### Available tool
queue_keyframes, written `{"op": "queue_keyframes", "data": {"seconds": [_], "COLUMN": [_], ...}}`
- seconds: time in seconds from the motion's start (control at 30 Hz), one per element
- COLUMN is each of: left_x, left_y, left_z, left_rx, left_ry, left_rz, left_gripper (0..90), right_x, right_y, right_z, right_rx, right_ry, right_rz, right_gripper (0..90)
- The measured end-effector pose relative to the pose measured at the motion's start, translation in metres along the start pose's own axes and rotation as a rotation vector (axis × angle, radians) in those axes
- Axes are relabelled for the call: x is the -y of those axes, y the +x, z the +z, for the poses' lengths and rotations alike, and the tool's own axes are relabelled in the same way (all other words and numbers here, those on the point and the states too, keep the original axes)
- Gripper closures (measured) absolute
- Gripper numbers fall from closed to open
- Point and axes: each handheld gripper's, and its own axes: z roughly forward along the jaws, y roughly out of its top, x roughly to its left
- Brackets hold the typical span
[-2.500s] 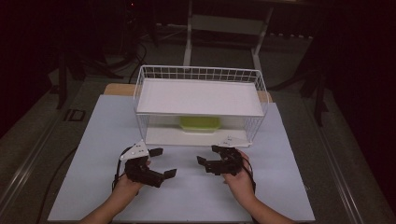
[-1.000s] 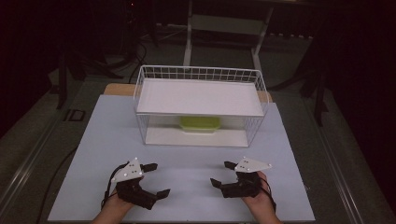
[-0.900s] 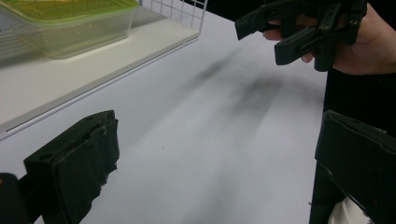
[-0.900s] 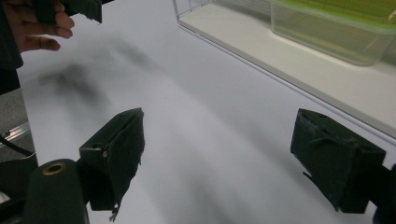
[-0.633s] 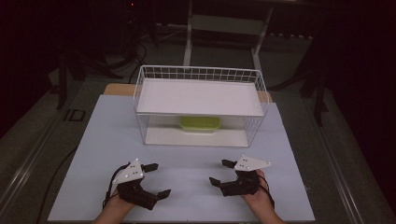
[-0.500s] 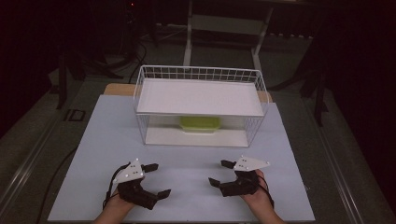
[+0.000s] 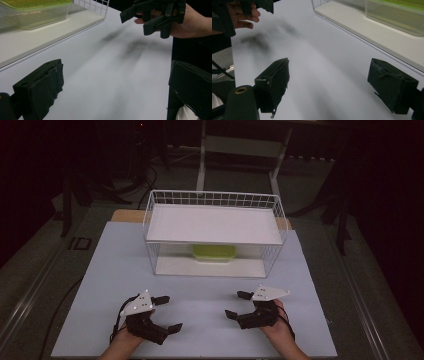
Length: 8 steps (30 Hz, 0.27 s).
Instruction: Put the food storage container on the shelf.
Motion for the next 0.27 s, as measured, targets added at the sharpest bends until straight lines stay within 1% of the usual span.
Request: {"op": "queue_keyframes", "data": {"seconds": [0.07, 0.17, 0.27], "left_x": [-0.0001, 0.0003, 0.0006], "left_y": [0.0001, 0.0009, 0.0012], "left_z": [0.0005, 0.0007, 0.0004], "left_rx": [0.004, 0.004, 0.003], "left_ry": [0.002, 0.0, -0.001], "left_rz": [-0.001, -0.008, -0.01], "left_gripper": [0.3, 0.3, 0.3], "right_x": [0.0003, 0.0009, 0.0012], "right_y": [0.0004, 0.0001, -0.0006], "right_z": [0.001, 0.0023, 0.0022], "right_rx": [-0.007, -0.008, -0.002], "right_ry": [0.009, 0.024, 0.028], "right_rz": [-0.002, 0.007, 0.012], "right_gripper": [17.4, 16.9, 16.9]}}
